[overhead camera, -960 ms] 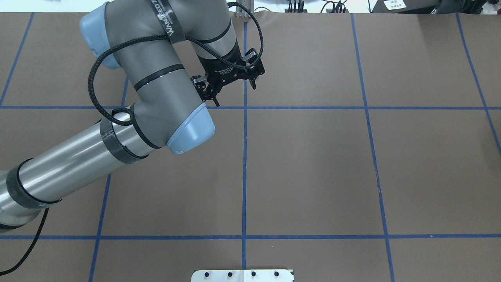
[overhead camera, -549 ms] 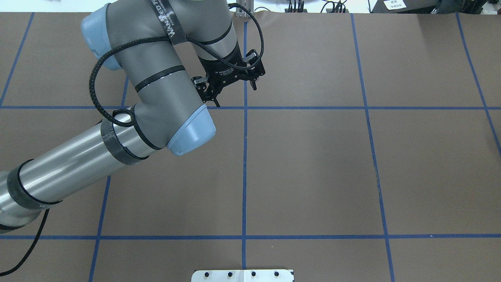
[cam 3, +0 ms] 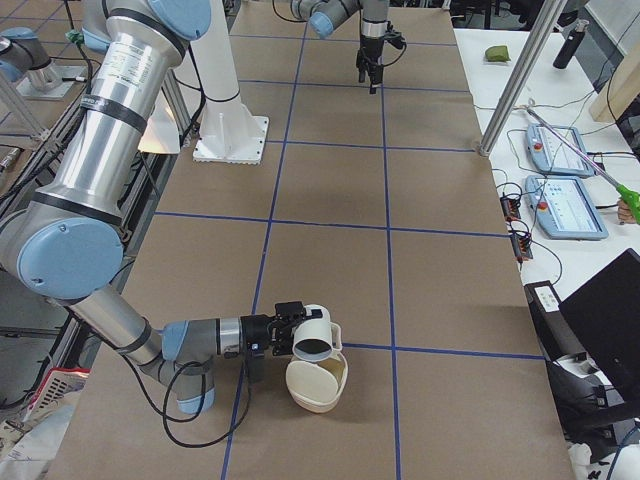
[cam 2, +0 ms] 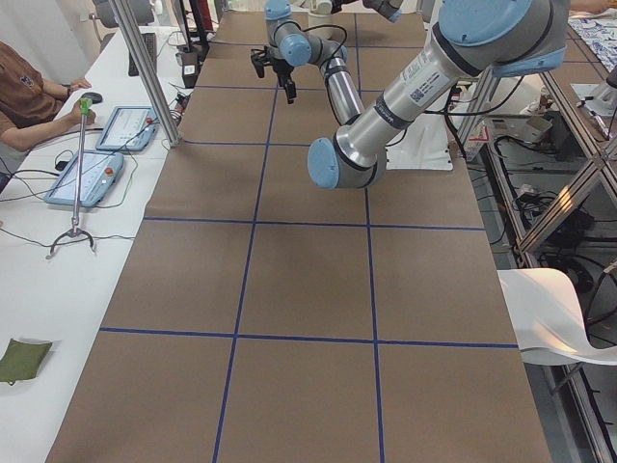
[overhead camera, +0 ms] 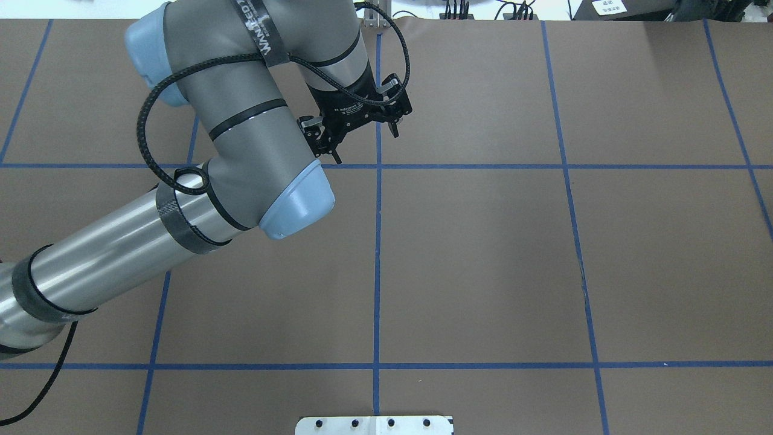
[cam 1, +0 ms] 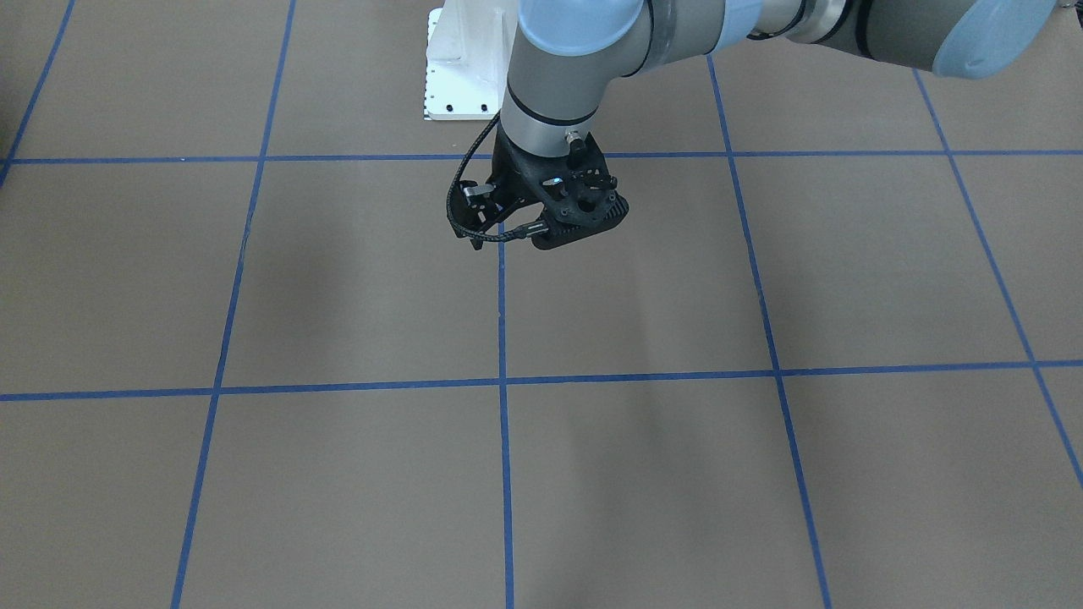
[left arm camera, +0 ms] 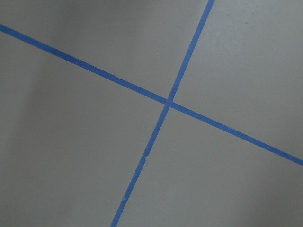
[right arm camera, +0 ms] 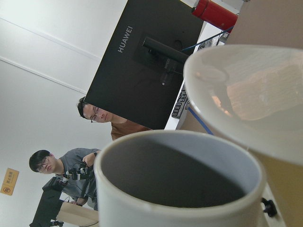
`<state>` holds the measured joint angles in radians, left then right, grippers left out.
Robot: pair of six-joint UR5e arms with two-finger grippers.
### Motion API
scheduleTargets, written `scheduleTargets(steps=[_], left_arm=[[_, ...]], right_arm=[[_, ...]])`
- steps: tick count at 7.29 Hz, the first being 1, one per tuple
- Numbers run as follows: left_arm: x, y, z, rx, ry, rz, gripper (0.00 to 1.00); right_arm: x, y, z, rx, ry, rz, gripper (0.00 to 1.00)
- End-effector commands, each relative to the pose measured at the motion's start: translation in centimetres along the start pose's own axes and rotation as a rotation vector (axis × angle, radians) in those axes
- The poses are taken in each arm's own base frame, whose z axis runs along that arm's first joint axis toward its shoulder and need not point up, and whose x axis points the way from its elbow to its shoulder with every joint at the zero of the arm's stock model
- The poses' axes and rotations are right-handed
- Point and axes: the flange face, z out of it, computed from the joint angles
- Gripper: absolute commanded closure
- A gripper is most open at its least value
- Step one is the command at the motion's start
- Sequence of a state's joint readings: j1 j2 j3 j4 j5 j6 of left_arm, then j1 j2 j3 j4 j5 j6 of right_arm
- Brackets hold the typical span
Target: Left arm hands cup to right arm to dump lemon
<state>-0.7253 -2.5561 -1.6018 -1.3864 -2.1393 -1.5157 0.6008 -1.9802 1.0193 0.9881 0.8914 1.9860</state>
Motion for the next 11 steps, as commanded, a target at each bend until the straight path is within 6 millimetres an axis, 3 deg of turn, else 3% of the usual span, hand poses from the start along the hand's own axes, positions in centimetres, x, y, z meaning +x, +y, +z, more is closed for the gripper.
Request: scheduleTargets(steps=[1, 5, 8, 11], left_arm=[[0.1, 0.1, -0.2, 0.001, 0.002, -0.002, 0.0], [0.5, 0.4, -0.9, 0.012, 0.011, 0.004, 0.0], [1.3, 0.9, -2.2, 0.023, 0.031, 0.013, 0.0], [1.8, 0.7, -3.4, 0.035, 0.043, 0.017, 0.0]], right_arm=[[-0.4, 0.2, 1.1, 0.02, -0.04, 0.124, 0.7], [-1.4, 0.5, 3.5, 0.017, -0.112, 0.385, 0.68], [-1.6, -0.1, 3.2, 0.018, -0.129, 0.609, 0.66], [-1.9, -1.4, 1.6, 0.027, -0.147, 0.77, 0.64]])
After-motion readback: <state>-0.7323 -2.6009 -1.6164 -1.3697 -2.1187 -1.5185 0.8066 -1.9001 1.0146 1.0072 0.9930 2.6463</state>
